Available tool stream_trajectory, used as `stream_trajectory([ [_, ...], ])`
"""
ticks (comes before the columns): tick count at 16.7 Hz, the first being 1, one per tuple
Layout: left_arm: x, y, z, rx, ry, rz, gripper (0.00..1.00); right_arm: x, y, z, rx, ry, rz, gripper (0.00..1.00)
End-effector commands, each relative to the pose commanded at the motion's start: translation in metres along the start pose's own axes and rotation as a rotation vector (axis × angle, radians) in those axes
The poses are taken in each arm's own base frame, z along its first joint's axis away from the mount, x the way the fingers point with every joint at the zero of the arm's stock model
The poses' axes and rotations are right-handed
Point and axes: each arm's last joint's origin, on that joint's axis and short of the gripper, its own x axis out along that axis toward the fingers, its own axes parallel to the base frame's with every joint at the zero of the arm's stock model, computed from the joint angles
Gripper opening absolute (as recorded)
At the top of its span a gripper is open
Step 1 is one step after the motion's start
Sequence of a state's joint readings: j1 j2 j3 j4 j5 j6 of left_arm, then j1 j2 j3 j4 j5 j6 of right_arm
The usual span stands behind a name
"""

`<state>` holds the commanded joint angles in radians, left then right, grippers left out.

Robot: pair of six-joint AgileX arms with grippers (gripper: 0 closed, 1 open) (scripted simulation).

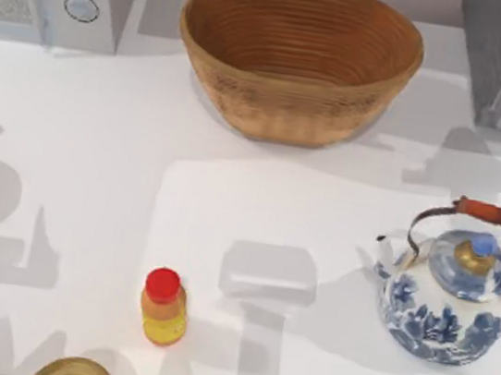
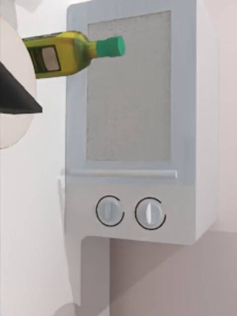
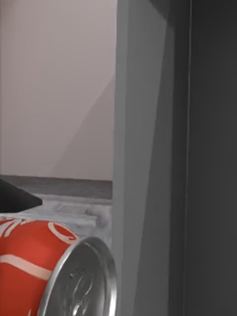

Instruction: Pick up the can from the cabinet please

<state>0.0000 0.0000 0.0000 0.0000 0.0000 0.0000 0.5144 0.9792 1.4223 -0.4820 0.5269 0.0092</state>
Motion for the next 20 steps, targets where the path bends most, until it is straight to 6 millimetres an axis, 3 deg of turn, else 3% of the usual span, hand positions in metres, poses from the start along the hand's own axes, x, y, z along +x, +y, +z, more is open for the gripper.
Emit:
stream_trajectory([
  [3, 0.000, 0.000, 0.000, 0.000, 0.000, 0.000, 1.00, -0.012, -0.022, -0.054, 0.001, 0.013, 0.000, 0.00],
  [7, 0.000, 0.000, 0.000, 0.000, 0.000, 0.000, 1.00, -0.029, -0.045, -0.144, 0.010, 0.020, 0.000, 0.00],
  [13, 0.000, 0.000, 0.000, 0.000, 0.000, 0.000, 1.00, -0.039, -0.062, -0.271, 0.021, 0.009, 0.004, 0.00],
  [16, 0.000, 0.000, 0.000, 0.000, 0.000, 0.000, 1.00, -0.039, -0.066, -0.306, 0.022, -0.014, 0.005, 0.00],
  [20, 0.000, 0.000, 0.000, 0.000, 0.000, 0.000, 1.00, -0.038, -0.067, -0.318, 0.021, -0.027, 0.006, 0.00],
])
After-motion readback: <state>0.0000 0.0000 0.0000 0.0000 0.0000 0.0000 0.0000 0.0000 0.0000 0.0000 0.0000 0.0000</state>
